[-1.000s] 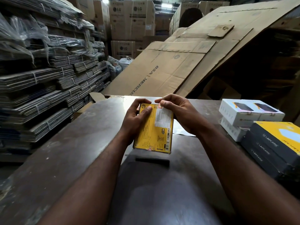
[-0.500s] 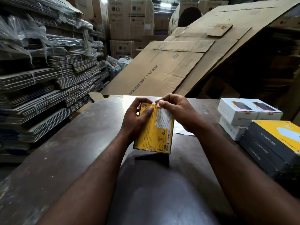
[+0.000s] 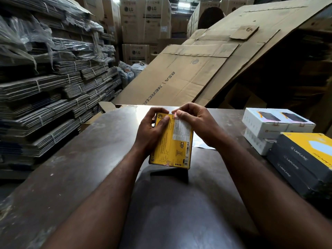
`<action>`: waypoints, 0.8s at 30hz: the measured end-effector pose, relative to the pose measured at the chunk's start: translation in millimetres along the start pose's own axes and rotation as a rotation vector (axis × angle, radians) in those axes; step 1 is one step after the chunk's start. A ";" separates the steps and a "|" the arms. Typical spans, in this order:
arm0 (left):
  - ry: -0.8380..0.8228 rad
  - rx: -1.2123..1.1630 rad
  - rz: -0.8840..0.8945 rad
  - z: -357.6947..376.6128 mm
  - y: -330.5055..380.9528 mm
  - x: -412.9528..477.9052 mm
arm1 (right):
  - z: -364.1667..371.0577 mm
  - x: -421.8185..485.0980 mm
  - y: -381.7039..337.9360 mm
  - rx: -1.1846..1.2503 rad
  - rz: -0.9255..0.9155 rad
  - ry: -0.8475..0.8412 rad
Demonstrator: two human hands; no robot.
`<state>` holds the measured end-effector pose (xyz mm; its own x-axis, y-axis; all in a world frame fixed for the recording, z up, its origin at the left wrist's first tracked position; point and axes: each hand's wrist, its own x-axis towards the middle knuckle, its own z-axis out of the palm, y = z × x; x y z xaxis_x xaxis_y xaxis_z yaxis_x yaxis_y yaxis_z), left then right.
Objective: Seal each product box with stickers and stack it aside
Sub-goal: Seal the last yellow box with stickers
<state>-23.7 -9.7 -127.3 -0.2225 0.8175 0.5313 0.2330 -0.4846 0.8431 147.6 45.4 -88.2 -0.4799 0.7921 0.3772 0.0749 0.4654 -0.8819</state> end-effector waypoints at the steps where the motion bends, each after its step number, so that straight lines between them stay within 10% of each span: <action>1: -0.002 -0.001 -0.005 0.0 -0.2 0.3 | 0.3 -0.4 -0.5 0.013 -0.002 -0.010; 24: -0.017 -0.007 -0.046 4.4 1.6 0.9 | -0.2 -0.1 5.1 -0.067 -0.089 0.048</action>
<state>-19.3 -8.3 -125.9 -0.2164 0.8442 0.4904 0.2163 -0.4484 0.8673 148.2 47.7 -92.6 -0.4448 0.7638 0.4677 0.0929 0.5587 -0.8241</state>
